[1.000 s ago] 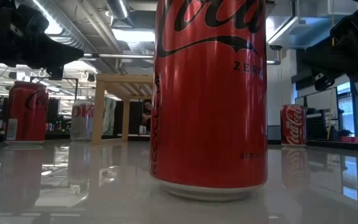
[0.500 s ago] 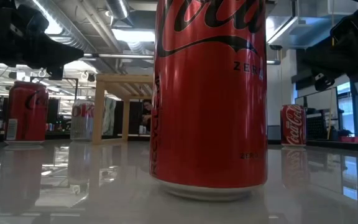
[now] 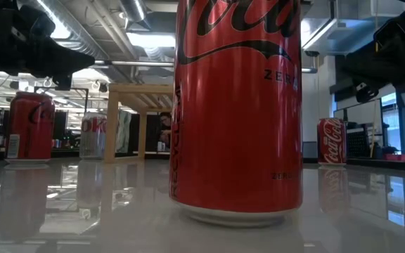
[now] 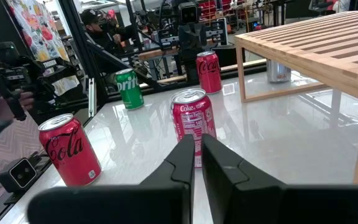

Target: Place canned beverage on shelf

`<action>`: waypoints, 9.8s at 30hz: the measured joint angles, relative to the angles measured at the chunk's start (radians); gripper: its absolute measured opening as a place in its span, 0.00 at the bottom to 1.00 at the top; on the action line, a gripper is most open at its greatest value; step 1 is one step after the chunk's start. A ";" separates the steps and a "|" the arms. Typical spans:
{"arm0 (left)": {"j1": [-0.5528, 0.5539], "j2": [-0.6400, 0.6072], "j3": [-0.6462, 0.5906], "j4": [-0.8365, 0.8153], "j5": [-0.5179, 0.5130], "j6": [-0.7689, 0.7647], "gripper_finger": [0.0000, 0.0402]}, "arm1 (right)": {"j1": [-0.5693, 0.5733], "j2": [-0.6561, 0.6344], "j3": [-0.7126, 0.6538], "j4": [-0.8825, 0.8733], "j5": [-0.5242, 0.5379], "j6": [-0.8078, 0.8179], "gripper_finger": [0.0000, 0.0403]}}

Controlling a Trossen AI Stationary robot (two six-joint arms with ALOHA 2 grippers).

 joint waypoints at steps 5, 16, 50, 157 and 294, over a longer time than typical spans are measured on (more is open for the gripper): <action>0.000 0.001 -0.001 0.039 -0.049 0.103 0.00 | 0.000 0.000 0.000 0.000 0.000 0.000 0.06; 0.000 0.000 -0.001 0.276 -0.127 0.145 0.00 | 0.000 0.000 -0.004 0.037 0.015 -0.036 0.06; 0.018 0.596 0.896 -0.789 -0.445 -0.101 0.45 | 0.000 0.004 -0.001 0.332 0.156 -0.252 0.08; 0.079 1.183 1.063 -1.306 -0.048 -0.645 0.85 | 0.000 0.004 0.000 0.292 0.158 -0.246 0.74; 0.582 1.788 2.157 -1.593 -0.040 0.364 0.70 | 0.000 0.005 0.000 0.189 0.315 -0.350 0.74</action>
